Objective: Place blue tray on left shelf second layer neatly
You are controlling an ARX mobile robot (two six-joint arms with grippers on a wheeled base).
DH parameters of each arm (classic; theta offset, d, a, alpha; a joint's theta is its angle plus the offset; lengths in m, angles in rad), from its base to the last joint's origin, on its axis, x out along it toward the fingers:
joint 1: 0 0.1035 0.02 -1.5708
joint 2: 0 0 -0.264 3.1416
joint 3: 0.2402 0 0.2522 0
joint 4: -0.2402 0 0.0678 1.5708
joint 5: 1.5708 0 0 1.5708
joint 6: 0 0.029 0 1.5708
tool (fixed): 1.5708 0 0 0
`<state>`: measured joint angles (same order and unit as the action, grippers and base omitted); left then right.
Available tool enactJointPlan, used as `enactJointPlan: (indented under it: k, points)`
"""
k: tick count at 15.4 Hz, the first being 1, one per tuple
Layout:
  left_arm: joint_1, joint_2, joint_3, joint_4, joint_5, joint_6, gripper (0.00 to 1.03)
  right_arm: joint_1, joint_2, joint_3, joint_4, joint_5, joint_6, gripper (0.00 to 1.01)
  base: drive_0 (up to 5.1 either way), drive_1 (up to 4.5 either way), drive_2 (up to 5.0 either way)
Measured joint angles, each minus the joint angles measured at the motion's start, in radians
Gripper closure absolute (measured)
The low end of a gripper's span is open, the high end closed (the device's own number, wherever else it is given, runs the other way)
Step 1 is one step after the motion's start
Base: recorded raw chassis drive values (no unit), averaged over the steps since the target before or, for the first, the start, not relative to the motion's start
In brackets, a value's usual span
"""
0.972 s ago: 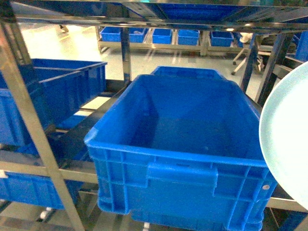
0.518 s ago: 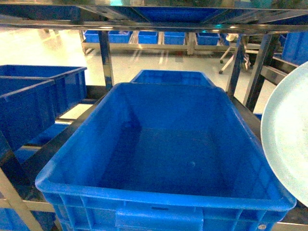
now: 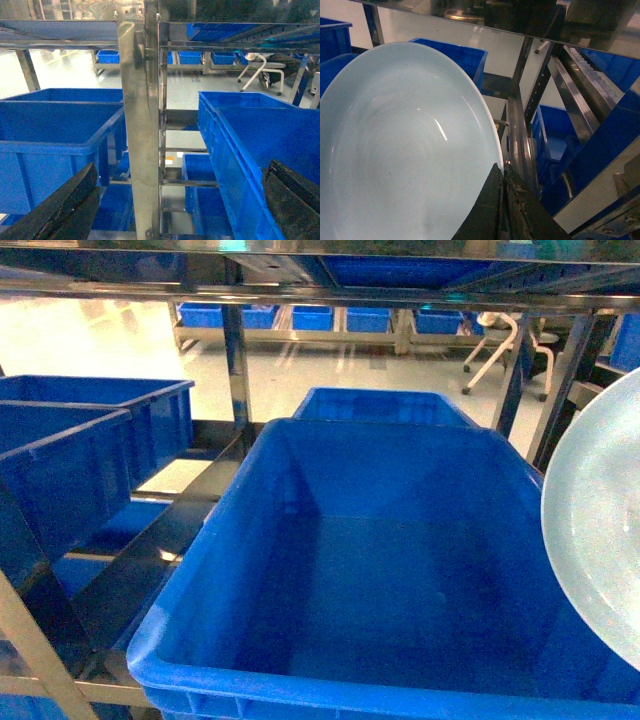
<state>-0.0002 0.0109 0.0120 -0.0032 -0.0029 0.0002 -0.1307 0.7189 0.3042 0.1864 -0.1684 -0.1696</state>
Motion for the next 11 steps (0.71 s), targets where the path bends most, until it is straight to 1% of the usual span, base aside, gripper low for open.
enactJointPlan:
  k: [4, 5, 6, 7, 8, 9, 10, 11]
  points:
    - [0.000, 0.000, 0.000, 0.000, 0.000, 0.000, 0.05, 0.000, 0.000, 0.000, 0.000, 0.000, 0.000, 0.99, 0.0, 0.00, 0.0]
    - [0.000, 0.000, 0.000, 0.000, 0.000, 0.000, 0.05, -0.004, 0.003, 0.003, -0.025, -0.009, 0.006, 0.99, 0.0, 0.00, 0.0]
    - [0.000, 0.000, 0.000, 0.000, 0.000, 0.000, 0.05, -0.026, 0.029, 0.008, -0.069, -0.036, 0.045, 0.99, 0.0, 0.00, 0.0]
    - [0.000, 0.000, 0.000, 0.000, -0.001, 0.000, 0.05, -0.039, 0.063, 0.014, -0.113, -0.053, 0.092, 0.99, 0.0, 0.00, 0.0]
    - [0.000, 0.000, 0.000, 0.000, 0.000, 0.000, 0.05, -0.032, 0.083, 0.015, -0.138, -0.054, 0.164, 0.99, 0.0, 0.00, 0.0]
    - [0.000, 0.000, 0.000, 0.000, 0.002, 0.000, 0.05, -0.010, 0.093, 0.016, -0.126, -0.044, 0.225, 0.99, 0.0, 0.00, 0.0]
    - [0.000, 0.000, 0.000, 0.000, 0.002, 0.000, 0.05, 0.015, 0.105, 0.017, -0.101, -0.024, 0.261, 0.99, 0.0, 0.00, 0.0]
    - [0.000, 0.000, 0.000, 0.000, 0.002, 0.000, 0.05, 0.046, 0.130, 0.022, -0.080, -0.001, 0.308, 0.99, 0.0, 0.00, 0.0]
